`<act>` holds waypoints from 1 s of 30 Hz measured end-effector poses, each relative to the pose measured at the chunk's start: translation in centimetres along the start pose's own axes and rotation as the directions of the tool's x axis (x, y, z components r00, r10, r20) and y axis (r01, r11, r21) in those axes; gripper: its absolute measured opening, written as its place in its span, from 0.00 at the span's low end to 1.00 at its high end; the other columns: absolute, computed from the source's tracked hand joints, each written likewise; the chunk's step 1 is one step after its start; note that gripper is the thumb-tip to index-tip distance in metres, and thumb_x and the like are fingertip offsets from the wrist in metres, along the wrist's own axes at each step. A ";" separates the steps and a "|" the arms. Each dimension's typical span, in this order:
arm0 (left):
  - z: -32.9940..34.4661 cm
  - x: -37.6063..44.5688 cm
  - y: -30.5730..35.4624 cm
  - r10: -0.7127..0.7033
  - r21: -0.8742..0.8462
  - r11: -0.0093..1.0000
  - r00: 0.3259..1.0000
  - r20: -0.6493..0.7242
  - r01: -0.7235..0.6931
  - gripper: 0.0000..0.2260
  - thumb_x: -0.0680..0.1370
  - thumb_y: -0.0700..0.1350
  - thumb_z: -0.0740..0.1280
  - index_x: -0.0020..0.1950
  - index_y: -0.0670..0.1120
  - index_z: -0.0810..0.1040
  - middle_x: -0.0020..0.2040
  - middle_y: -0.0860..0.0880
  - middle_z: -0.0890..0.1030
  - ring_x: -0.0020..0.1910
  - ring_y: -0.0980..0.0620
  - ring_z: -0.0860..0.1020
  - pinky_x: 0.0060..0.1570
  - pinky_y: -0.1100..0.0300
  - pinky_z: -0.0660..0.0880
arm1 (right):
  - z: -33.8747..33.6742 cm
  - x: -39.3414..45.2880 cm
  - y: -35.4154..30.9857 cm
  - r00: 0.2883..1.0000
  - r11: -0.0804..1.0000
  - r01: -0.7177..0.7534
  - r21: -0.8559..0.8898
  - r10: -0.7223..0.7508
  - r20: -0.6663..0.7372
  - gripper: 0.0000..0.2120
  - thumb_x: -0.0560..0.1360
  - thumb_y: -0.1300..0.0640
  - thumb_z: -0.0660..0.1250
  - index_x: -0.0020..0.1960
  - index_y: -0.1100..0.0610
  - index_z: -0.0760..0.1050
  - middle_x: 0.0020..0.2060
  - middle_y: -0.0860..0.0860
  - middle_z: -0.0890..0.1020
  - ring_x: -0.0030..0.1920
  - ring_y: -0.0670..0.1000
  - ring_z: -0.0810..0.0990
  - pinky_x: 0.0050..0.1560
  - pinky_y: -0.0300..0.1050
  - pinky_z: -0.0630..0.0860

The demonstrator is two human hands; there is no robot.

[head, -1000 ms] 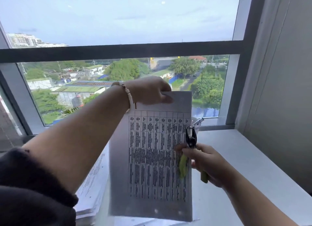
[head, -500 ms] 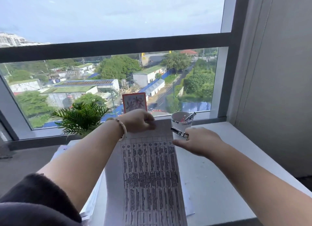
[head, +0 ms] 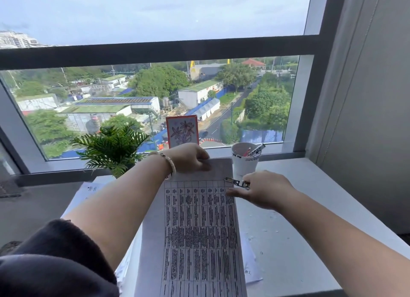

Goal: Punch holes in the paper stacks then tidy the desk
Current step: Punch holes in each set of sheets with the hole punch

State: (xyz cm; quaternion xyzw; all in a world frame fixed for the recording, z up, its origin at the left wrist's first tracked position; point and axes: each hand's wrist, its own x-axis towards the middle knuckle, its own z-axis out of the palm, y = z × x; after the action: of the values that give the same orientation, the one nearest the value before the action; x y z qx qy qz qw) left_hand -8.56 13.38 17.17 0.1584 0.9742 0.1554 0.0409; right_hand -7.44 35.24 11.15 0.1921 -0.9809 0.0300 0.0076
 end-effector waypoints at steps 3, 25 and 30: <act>0.4 0.3 -0.4 -0.005 0.010 1.000 1.000 0.021 0.005 0.10 0.77 0.50 0.67 0.40 0.45 0.79 0.35 0.51 0.78 0.34 0.57 0.71 0.40 0.63 0.69 | 0.8 0.3 0.2 1.000 1.000 0.008 0.026 -0.008 0.003 0.32 0.68 0.22 0.49 0.34 0.51 0.66 0.34 0.47 0.72 0.43 0.52 0.72 0.38 0.46 0.68; 11.3 4.1 2.1 -0.019 0.102 0.995 0.994 0.108 0.008 0.10 0.74 0.50 0.69 0.48 0.45 0.76 0.49 0.46 0.80 0.45 0.47 0.74 0.41 0.60 0.68 | 8.3 -0.5 3.9 0.984 0.995 -0.036 -0.091 0.052 0.171 0.32 0.70 0.23 0.46 0.36 0.52 0.66 0.36 0.48 0.73 0.43 0.54 0.75 0.38 0.45 0.68; 11.4 4.2 1.8 0.012 0.115 0.993 0.998 0.064 -0.019 0.09 0.74 0.52 0.70 0.42 0.50 0.72 0.39 0.52 0.73 0.41 0.49 0.72 0.41 0.59 0.68 | 8.0 -0.4 3.6 0.979 0.999 -0.052 -0.010 0.053 0.194 0.32 0.69 0.23 0.49 0.37 0.52 0.68 0.36 0.48 0.74 0.43 0.53 0.75 0.39 0.46 0.68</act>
State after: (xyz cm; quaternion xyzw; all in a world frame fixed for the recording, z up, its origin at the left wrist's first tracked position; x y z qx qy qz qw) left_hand -10.51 19.60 6.80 0.1730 0.9785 0.0937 0.0614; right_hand -8.48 38.17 2.92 0.1683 -0.9817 0.0088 -0.0887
